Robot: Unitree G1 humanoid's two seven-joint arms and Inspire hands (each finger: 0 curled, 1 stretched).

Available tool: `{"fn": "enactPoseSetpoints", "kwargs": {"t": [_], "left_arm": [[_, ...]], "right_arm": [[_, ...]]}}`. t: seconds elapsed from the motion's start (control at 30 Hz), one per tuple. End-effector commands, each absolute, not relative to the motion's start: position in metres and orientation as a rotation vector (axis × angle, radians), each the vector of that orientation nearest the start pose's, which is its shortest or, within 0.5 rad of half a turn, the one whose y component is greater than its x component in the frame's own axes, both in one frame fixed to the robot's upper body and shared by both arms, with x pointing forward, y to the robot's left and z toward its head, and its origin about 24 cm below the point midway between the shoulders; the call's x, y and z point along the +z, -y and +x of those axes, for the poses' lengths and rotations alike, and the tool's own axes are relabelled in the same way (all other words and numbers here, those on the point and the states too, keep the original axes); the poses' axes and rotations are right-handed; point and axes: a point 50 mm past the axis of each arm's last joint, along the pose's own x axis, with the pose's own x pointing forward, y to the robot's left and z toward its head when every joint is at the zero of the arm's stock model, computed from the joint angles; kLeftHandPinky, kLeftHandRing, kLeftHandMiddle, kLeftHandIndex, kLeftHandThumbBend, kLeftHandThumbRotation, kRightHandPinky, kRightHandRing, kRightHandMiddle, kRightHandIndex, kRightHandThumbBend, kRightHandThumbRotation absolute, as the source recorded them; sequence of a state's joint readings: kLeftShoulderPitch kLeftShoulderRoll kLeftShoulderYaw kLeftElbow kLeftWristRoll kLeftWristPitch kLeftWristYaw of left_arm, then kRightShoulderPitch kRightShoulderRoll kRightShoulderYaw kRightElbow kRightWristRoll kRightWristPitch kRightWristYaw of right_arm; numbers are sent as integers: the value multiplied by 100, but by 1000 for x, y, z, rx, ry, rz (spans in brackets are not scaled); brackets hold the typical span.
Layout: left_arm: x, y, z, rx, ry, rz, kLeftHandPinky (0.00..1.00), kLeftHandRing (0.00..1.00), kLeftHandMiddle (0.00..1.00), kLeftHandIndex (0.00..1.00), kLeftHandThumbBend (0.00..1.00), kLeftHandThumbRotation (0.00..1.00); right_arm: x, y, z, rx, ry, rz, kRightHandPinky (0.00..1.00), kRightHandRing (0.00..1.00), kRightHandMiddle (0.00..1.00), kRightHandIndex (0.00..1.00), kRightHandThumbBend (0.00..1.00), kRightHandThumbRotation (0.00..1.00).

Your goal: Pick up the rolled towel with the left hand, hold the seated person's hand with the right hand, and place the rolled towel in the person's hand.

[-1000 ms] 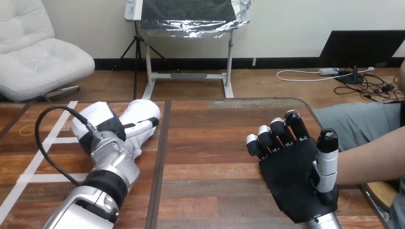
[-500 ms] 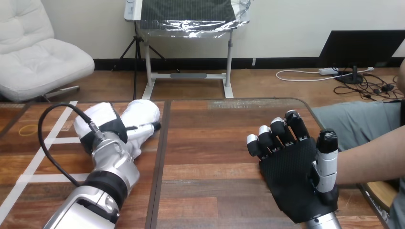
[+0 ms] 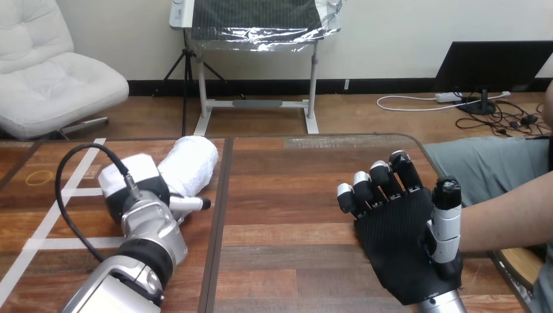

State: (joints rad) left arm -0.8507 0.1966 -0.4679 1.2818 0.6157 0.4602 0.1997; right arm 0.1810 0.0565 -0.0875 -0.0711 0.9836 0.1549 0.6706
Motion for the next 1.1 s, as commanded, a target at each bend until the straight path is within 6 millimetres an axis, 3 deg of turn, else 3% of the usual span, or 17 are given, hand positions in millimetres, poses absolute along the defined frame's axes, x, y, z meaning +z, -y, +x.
{"fn": "enactPoseSetpoints", "kwargs": {"t": [0.0,0.63,0.9,1.07], "left_arm": [[38,-183,372,91,-517,1458,63,71,79,84,99,66],[35,-179,370,102,-461,1558,60,66,72,80,97,60],[36,-176,370,108,-430,1633,50,58,67,75,94,59],[36,-177,371,112,-416,1575,44,51,62,73,90,53]], "right_arm": [[55,137,219,543,289,1076,30,36,42,44,96,26],[55,137,218,541,285,1088,30,36,42,43,96,25],[55,138,218,543,289,1074,30,36,42,44,96,26],[55,138,218,540,289,1077,30,36,42,44,96,26]]}}
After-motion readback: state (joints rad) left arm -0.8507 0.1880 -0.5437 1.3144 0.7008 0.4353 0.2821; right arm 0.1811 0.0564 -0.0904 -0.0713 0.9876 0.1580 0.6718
